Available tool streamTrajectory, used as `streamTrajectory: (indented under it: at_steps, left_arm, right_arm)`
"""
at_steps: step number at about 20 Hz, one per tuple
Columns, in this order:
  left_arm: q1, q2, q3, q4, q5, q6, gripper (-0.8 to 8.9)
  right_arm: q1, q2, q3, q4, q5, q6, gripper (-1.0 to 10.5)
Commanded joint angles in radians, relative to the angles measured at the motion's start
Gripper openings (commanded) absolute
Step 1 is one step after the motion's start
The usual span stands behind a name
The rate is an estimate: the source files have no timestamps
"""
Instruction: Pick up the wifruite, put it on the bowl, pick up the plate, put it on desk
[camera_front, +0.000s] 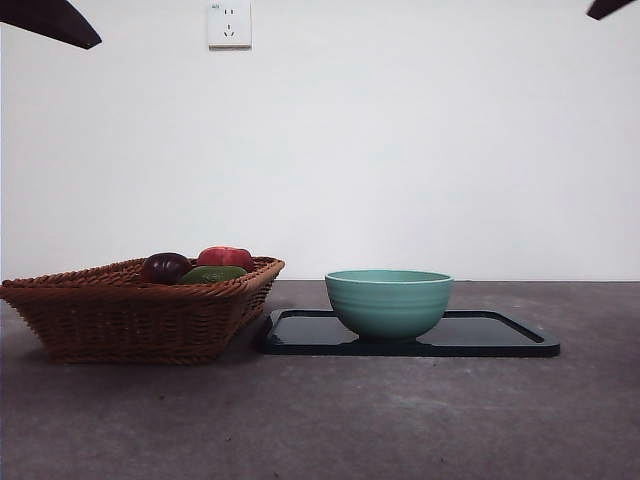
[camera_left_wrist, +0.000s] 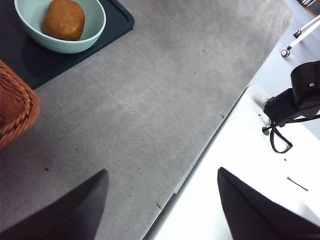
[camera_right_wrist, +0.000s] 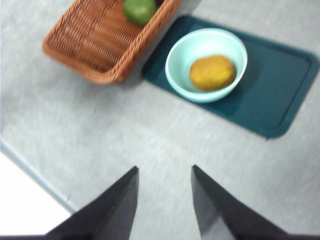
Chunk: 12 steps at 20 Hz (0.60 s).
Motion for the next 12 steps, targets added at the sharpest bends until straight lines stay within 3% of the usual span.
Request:
streamTrajectory:
  at_steps: [1,6,12]
  left_arm:
    - [-0.005,0.005,0.007,0.010,0.005,0.005,3.44]
    - [-0.005,0.005,0.007,0.011,0.005,0.005,3.44]
    - [-0.005,0.005,0.007,0.010,0.005,0.005,3.44]
  right_arm:
    - [0.019,-0.043,-0.050,0.003,-0.002,0.003,1.7]
    - [0.033,-0.138,-0.193,0.026,-0.025,0.004,1.7]
    - [0.033,-0.154,-0.215,0.034,-0.079,0.004,1.7]
